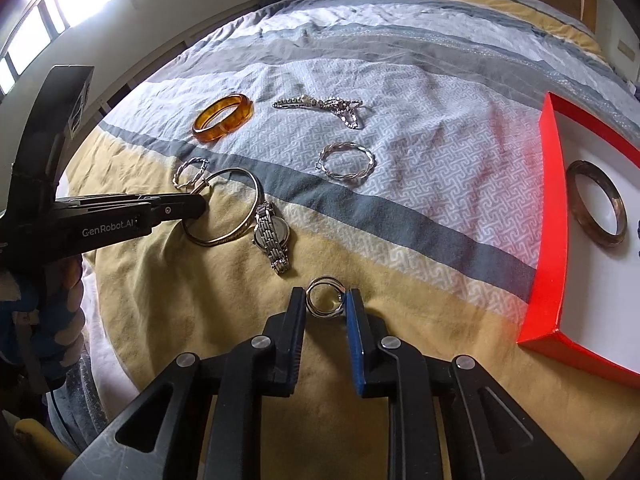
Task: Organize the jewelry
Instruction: 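Grasp the silver bangle with the left tool while the right tool grasps the silver ring, then carry both into the red box, release the ring onto the beaded bracelet and the bangle beside the brown bangle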
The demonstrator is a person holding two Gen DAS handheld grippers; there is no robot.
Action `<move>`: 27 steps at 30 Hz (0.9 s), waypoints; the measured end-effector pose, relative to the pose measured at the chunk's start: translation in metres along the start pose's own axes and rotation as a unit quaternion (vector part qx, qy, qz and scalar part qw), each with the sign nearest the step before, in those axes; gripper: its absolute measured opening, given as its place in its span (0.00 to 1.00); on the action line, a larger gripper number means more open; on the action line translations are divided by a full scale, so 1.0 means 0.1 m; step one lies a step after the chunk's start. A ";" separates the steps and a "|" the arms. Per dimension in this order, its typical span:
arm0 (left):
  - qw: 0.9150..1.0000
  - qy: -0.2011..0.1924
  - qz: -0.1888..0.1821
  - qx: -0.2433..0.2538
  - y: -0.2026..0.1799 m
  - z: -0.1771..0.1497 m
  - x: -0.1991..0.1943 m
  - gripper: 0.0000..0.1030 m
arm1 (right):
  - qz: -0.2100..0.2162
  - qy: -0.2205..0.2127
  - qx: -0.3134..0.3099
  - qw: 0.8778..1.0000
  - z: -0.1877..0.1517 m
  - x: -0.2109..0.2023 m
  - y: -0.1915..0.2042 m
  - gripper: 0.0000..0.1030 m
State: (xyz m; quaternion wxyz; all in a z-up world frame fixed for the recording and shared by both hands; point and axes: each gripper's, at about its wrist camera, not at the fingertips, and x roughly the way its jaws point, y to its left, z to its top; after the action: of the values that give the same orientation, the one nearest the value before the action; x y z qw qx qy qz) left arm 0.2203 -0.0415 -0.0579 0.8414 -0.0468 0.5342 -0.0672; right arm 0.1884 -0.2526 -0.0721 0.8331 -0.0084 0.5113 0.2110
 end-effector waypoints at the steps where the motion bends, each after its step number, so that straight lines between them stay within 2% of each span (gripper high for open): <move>1: 1.000 -0.003 0.001 0.004 -0.02 0.00 -0.04 0.06 | -0.001 -0.003 0.000 1.000 -0.01 -0.04 0.01 0.18; 18: 0.996 -0.056 0.013 0.061 -0.31 -0.09 -0.80 0.06 | -0.017 -0.064 -0.005 0.998 -0.17 -0.89 0.21 0.18; 27: 0.991 -0.076 -0.015 0.107 -0.85 -0.03 -1.03 0.06 | -0.046 -0.096 0.012 0.994 -0.31 -1.33 -0.03 0.18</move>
State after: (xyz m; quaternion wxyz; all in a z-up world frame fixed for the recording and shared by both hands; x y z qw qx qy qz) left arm 0.1691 -0.1086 0.0454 0.8788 0.0306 0.4572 -0.1329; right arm 0.1113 -0.3079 0.0258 0.8872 -0.0011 0.4304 0.1662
